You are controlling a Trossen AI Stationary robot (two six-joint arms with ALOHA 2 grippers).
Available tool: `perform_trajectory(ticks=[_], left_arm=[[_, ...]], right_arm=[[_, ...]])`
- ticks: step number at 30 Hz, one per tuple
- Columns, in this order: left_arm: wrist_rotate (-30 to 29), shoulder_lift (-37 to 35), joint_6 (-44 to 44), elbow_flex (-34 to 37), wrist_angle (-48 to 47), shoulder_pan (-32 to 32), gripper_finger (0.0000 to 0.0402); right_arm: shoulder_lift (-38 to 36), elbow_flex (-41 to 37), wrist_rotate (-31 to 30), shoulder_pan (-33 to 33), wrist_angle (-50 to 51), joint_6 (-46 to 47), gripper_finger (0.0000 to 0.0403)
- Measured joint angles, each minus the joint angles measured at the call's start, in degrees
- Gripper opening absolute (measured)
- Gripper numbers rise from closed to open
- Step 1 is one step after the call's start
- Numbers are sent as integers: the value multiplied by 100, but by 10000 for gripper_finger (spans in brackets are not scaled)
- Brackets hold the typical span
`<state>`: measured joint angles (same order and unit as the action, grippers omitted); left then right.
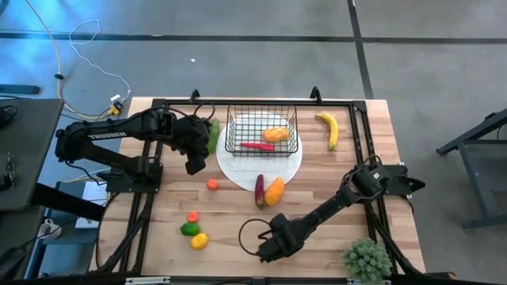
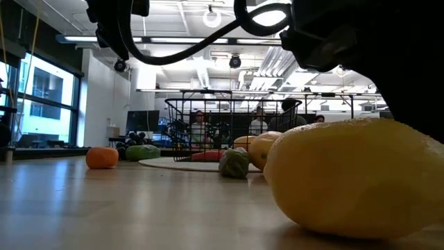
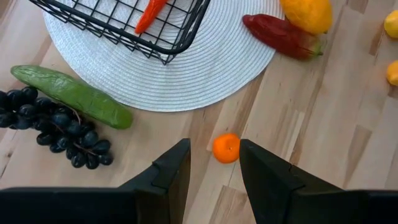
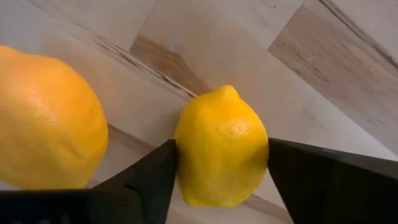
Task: Build produce basket
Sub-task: Put the right lemon into the wire basket
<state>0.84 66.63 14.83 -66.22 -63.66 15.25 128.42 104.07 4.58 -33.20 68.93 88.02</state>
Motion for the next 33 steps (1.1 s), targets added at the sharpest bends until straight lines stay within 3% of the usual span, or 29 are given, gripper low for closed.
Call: perform_trajectory(ticks=[10, 23, 33], left_arm=[[0, 0, -2, 0, 2, 2, 129], [0, 0, 2, 1, 5, 2, 129], [-2, 0, 4, 2, 65, 2, 129]], right_arm=[[-20, 0, -2, 122, 6, -446, 121], [-775, 20, -613, 636, 26, -1108, 116], [-1487, 22, -1293, 1690, -425, -2582, 115]])
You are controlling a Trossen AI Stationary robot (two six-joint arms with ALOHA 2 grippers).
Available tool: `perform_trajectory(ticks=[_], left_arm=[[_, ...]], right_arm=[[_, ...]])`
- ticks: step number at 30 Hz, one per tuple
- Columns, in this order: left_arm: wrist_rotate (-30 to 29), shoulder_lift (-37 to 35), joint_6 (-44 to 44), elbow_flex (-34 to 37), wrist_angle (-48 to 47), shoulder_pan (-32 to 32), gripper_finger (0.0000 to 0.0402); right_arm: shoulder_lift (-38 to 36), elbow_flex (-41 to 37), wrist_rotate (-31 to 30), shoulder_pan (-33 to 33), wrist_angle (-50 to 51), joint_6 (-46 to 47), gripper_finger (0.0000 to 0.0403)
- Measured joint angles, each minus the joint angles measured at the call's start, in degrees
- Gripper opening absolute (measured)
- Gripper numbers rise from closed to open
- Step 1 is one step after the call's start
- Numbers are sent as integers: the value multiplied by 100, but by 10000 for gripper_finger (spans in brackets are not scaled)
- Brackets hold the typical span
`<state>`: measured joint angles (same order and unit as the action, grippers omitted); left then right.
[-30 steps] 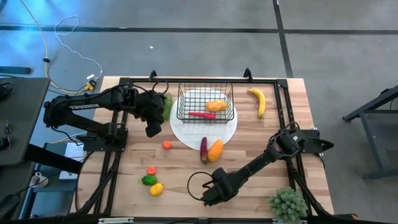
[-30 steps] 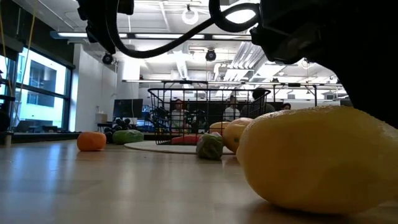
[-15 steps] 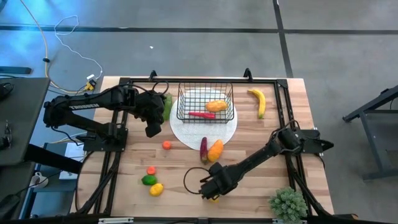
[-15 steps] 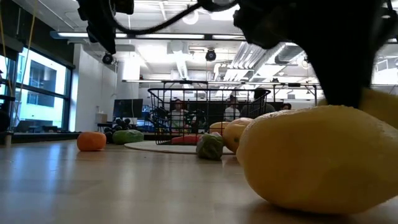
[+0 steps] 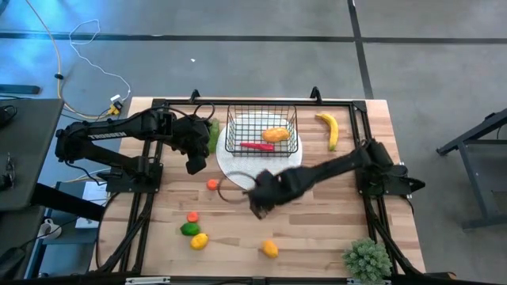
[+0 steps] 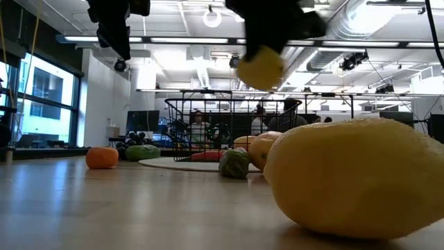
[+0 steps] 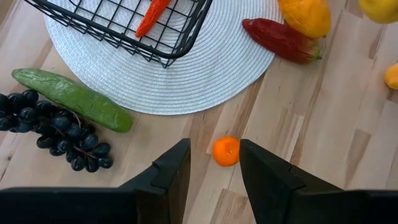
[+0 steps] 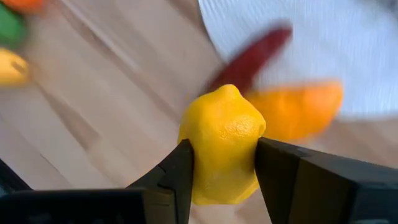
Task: Build produce basket
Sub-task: Put the right lemon into the wire basket
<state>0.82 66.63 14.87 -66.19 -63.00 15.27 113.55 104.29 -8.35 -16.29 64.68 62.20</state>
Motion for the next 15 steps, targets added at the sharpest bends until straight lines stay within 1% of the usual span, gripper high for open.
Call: perform_trajectory(ticks=[4, 9, 15], left_arm=[[-5, 0, 4, 0, -1, 0, 129], [-20, 0, 15, 0, 39, 2, 129], [-20, 0, 2, 0, 26, 4, 129]], right_arm=[[-170, 0, -18, 549, -514, -808, 115], [-266, 0, -10, 1225, -1158, -1504, 115], [-266, 0, 314, 1940, -1743, -2097, 115]])
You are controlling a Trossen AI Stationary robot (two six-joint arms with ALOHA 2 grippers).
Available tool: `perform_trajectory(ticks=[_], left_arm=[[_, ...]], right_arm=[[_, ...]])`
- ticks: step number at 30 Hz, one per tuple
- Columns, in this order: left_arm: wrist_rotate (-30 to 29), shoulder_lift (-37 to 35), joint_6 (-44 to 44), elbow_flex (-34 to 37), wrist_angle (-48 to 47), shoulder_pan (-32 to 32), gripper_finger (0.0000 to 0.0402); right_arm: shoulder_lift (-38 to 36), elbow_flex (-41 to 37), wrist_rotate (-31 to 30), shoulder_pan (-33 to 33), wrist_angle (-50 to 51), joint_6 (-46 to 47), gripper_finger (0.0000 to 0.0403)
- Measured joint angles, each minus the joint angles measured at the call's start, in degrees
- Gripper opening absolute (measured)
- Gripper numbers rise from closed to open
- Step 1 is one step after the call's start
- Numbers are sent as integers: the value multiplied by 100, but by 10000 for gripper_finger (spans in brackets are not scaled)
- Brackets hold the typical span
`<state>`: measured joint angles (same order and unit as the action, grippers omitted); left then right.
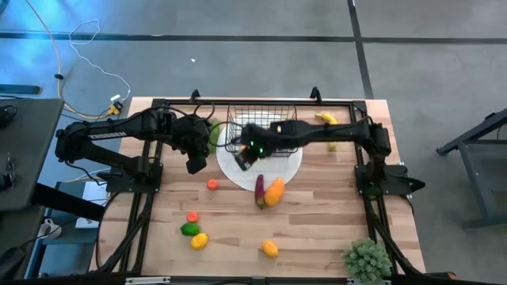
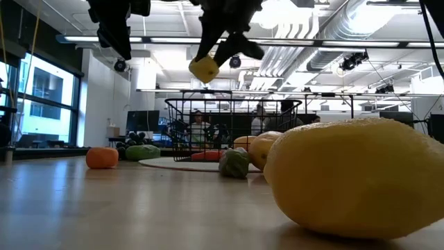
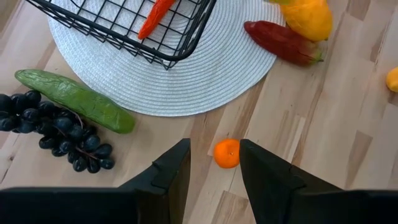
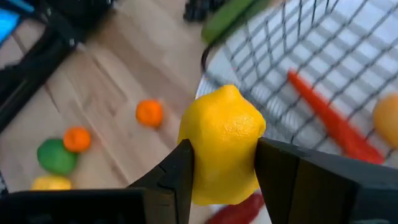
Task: Build produce basket
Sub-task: Put the right lemon into the wire basket
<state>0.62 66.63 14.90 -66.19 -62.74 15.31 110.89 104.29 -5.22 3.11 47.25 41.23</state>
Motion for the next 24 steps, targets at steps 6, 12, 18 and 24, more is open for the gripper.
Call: perform_trajectory(ticks=[6, 12, 18, 24], left_arm=[[9, 0, 59, 0, 0, -2, 129], [20, 0, 646, 0, 0, -2, 129], [16, 0, 1459, 0, 0, -7, 129], [4, 0, 2003, 0, -2, -7, 129]], right_arm=[[0, 0, 249, 602, -423, -693, 115], [0, -5, 348, 1143, -487, -1402, 115], [0, -11, 525, 1555, -512, -2273, 115], [85, -15, 530, 1769, -519, -3013, 115]])
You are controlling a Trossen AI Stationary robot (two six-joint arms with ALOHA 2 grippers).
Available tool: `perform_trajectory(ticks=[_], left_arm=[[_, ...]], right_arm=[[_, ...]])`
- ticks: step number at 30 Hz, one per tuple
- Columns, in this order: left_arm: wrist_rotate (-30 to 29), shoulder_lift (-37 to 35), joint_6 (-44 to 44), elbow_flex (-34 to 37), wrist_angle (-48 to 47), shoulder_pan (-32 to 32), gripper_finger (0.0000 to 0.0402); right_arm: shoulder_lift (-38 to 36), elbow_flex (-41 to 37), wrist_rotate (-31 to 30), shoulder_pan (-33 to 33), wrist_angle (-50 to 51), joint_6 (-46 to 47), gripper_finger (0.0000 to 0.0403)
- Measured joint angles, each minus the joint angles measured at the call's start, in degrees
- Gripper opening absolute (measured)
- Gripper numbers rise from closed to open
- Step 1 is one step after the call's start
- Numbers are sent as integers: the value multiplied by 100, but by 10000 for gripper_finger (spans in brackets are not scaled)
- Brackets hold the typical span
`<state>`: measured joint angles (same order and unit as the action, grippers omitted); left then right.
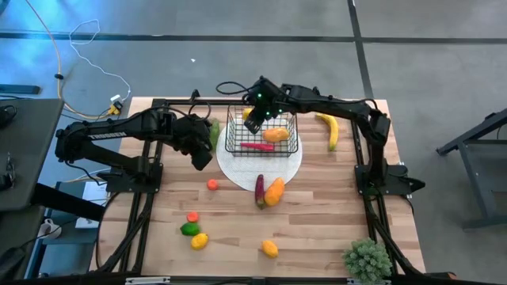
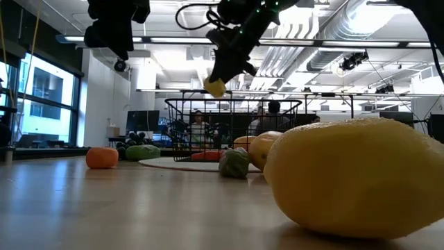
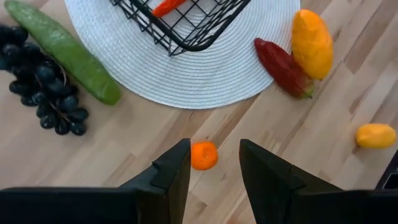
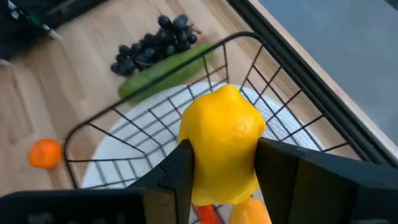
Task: Build produce basket
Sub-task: Put the right lemon into the wire basket
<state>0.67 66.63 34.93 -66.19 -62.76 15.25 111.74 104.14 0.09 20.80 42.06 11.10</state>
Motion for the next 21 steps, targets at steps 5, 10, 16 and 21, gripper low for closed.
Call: perform_trajectory(ticks=[5, 10, 16, 21], left_arm=[[8, 0, 182, 0, -55, -57, 129], [22, 0, 549, 4, -105, -283, 129], [119, 0, 699, 4, -108, -656, 129], [384, 0, 842, 4, -90, -944, 129]], right_arm=[[259, -7, 245, 58, -74, -313, 115], [484, -7, 306, 70, -120, -404, 115], [697, -7, 344, 72, -161, -517, 115], [859, -7, 342, 102, -296, -561, 115]])
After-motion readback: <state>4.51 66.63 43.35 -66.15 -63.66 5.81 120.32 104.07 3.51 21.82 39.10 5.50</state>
